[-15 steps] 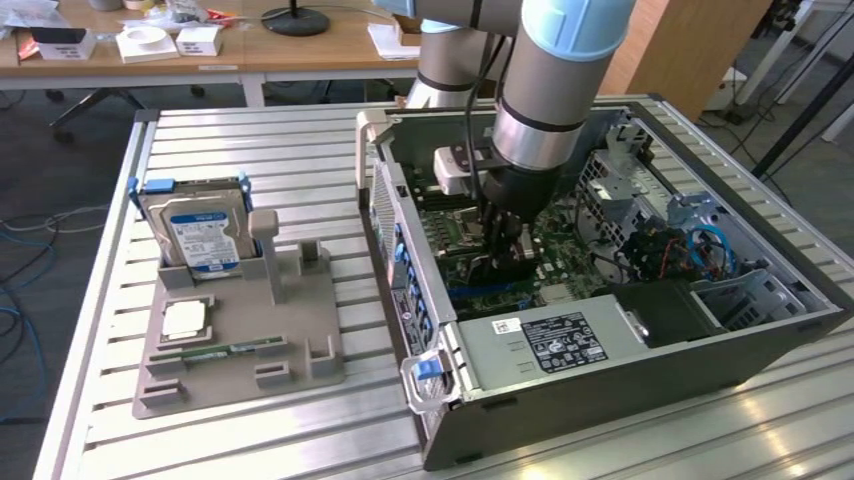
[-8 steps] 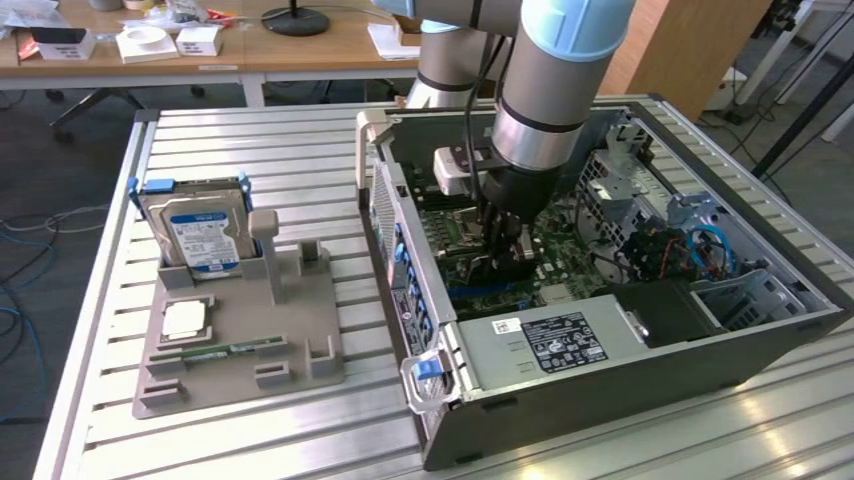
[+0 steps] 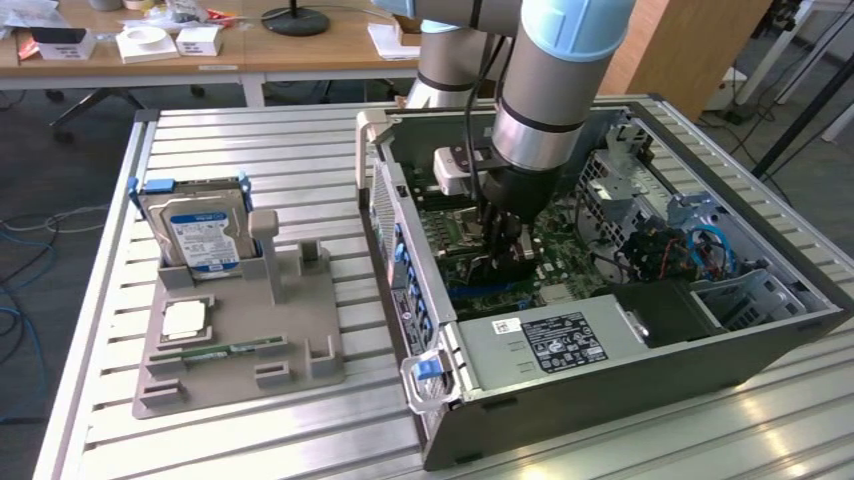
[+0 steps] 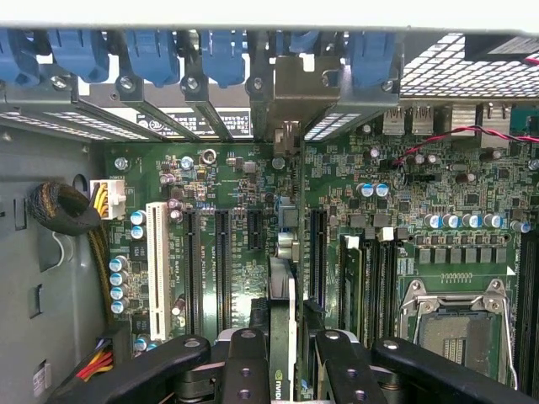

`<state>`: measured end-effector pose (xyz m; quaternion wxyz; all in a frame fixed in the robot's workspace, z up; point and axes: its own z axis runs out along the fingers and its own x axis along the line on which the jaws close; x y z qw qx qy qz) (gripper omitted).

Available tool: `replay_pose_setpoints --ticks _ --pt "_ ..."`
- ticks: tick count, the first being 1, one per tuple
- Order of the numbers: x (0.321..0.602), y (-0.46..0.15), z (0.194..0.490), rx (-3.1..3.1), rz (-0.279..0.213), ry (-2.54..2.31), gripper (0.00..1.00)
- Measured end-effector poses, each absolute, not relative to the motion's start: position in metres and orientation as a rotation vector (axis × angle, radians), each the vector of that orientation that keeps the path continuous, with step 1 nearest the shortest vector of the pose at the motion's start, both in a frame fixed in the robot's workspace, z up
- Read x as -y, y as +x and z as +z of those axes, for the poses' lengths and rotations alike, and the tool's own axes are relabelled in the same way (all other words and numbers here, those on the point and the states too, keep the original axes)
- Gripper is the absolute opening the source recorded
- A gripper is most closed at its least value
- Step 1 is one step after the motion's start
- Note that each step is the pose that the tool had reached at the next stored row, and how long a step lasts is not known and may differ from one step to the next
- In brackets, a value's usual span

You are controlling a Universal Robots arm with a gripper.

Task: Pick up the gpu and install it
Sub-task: 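Insert the gpu into the slot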

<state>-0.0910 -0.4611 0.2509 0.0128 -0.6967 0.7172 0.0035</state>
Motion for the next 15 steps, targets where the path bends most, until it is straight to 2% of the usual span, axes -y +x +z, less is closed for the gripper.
replay_pose_setpoints --ticks 6,7,15 --pt "0.4611 -0.091 0.2509 -2.235 0.011 -2.171 0.27" --pt "0.4611 -0.091 0.2509 -2.235 0.011 -2.171 0.34" --pt "0.4611 -0.091 0.2554 -2.235 0.011 -2.171 0.34"
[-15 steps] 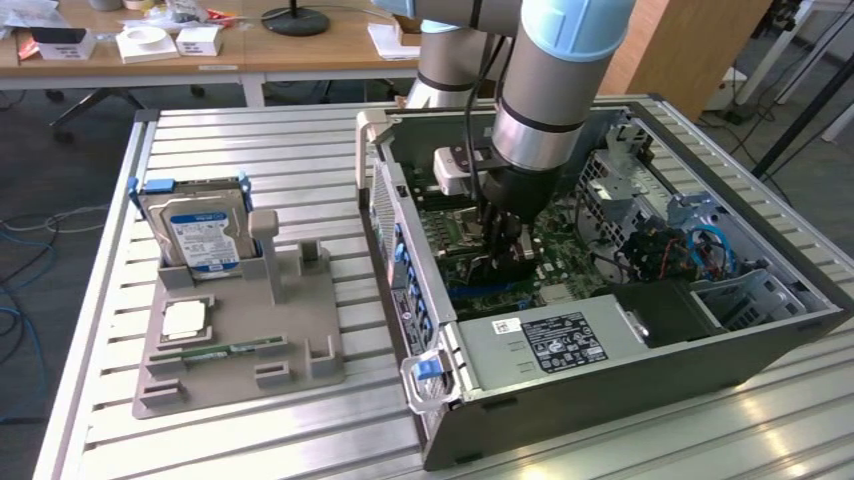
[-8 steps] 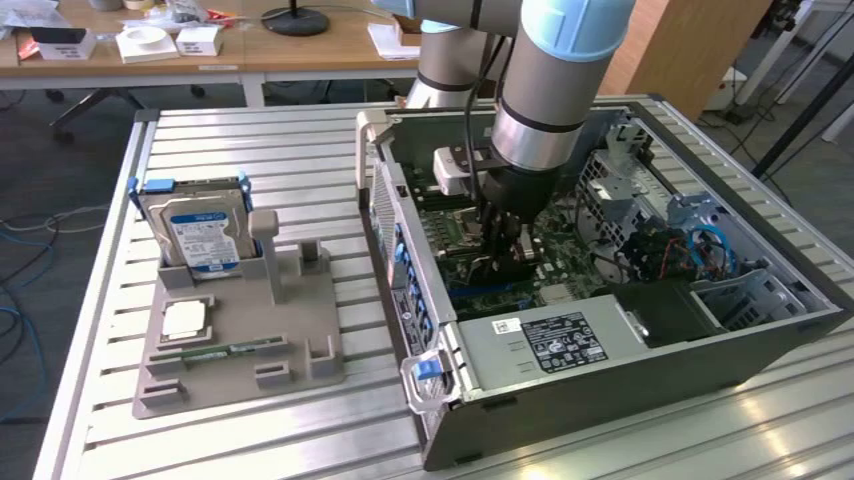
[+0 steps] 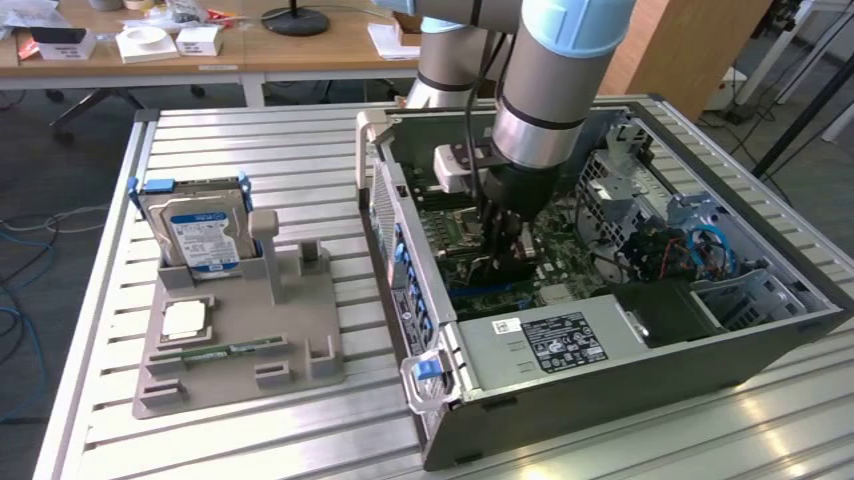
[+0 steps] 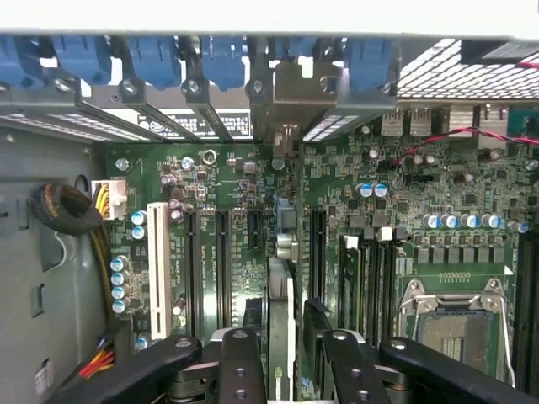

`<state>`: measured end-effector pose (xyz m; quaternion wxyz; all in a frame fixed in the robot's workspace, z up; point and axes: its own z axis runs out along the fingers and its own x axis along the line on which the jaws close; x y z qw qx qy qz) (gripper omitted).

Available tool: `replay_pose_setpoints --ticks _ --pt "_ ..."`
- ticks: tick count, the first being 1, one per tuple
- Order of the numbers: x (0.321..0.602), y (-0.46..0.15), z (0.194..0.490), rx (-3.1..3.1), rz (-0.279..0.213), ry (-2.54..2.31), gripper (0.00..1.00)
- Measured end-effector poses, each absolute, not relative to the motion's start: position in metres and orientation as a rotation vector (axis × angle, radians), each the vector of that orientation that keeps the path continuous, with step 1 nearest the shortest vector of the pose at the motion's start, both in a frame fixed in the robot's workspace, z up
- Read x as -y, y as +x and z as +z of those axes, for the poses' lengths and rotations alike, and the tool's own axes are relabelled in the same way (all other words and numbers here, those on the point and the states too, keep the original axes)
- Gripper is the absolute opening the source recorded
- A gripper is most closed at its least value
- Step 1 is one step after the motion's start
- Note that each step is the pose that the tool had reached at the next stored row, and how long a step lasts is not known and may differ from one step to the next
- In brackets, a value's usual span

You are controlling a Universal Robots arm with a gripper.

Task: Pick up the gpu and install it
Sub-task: 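Insert the gpu into the slot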

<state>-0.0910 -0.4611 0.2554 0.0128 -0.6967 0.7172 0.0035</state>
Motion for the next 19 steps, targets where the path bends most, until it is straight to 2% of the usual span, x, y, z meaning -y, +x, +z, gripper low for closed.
replay_pose_setpoints --ticks 19 --pt "0.461 -0.091 0.335 -2.235 0.011 -2.171 0.34"
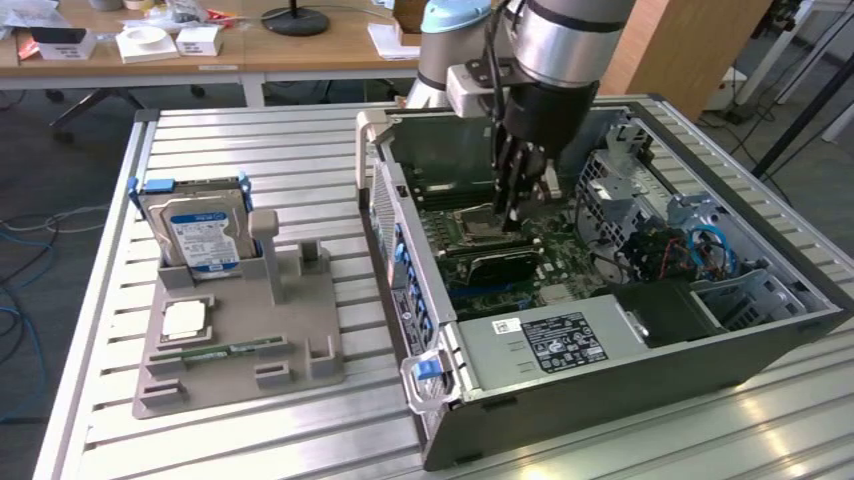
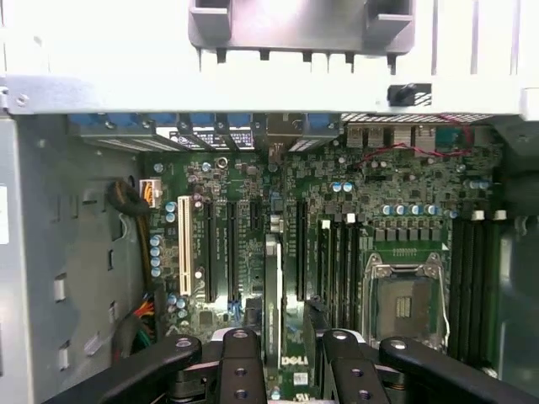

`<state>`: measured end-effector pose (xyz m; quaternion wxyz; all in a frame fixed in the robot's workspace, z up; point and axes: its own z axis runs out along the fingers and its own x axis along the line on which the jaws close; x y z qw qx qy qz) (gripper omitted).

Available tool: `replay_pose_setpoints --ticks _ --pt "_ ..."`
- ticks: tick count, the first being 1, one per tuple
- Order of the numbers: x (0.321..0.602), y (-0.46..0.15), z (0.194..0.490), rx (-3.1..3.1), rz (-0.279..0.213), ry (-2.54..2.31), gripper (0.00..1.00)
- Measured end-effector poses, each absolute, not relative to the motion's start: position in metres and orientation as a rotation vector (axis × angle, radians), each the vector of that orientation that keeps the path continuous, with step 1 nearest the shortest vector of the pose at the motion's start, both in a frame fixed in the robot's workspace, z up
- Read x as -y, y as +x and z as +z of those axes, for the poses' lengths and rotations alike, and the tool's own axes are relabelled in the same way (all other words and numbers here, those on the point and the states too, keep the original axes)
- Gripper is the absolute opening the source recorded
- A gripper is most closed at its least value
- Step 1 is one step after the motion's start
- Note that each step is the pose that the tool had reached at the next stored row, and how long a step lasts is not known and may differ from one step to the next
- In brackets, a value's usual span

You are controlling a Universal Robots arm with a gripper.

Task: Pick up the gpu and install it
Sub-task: 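Insert the gpu into the slot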

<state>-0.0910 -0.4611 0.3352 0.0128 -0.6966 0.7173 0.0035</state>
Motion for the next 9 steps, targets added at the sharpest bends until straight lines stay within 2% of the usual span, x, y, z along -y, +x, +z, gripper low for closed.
replay_pose_setpoints --ticks 9 --pt "0.461 -0.091 0.362 -2.235 0.011 -2.171 0.34"
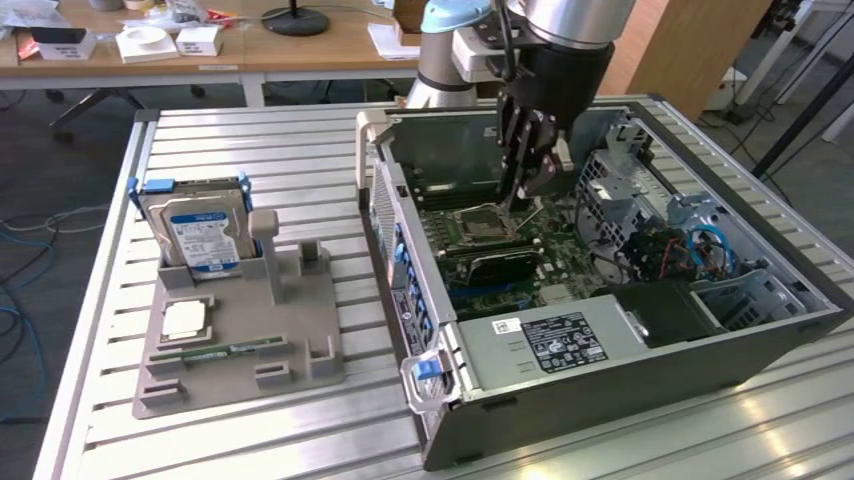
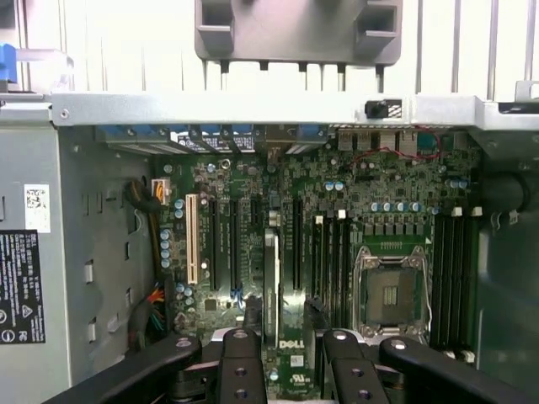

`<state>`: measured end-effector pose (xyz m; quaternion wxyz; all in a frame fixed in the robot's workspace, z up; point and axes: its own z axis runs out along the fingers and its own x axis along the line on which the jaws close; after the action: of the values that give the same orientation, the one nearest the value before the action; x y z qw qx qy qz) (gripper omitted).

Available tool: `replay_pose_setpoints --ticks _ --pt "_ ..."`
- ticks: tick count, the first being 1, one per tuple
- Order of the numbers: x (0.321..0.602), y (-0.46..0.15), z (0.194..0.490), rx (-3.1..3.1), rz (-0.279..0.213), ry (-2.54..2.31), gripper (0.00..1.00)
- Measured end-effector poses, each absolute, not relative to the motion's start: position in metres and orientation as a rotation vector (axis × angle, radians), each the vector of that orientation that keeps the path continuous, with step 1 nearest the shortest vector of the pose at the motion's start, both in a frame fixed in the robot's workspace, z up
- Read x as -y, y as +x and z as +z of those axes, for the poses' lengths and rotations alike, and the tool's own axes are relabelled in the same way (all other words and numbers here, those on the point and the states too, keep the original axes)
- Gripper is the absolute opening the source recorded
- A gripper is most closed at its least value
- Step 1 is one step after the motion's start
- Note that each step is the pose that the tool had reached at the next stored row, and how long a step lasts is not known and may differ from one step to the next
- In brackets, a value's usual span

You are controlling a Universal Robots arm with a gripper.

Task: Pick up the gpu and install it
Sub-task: 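Insert the gpu into the slot, then press down on the gpu until it lock into place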

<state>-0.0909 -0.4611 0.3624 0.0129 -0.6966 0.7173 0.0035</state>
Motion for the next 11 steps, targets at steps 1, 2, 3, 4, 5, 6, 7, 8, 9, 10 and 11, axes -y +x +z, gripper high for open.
replay_pose_setpoints --ticks 1,2,3,4,5,6,7,8,9,10,11 --pt "0.4611 -0.091 0.3624 -2.235 0.011 -2.171 0.34" --pt "0.4611 -0.0909 0.3625 -2.235 0.011 -2.171 0.34" --pt "0.4611 -0.0909 0.3625 -2.235 0.011 -2.171 0.34" --pt "0.4611 -0.0909 0.3625 -2.235 0.011 -2.171 0.34" --pt "0.4611 -0.0909 0.3625 -2.235 0.011 -2.171 0.34" --pt "0.4611 -0.0909 0.3625 -2.235 0.011 -2.171 0.34" --pt "0.4611 -0.091 0.3625 -2.235 0.011 -2.171 0.34" --pt "0.4611 -0.0909 0.3625 -2.235 0.011 -2.171 0.34" --pt "0.4611 -0.0909 0.3625 -2.235 0.011 -2.171 0.34" --pt "0.4611 -0.0909 0.3625 -2.235 0.011 -2.171 0.34" --pt "0.4611 -0.0909 0.3625 -2.235 0.011 -2.171 0.34"
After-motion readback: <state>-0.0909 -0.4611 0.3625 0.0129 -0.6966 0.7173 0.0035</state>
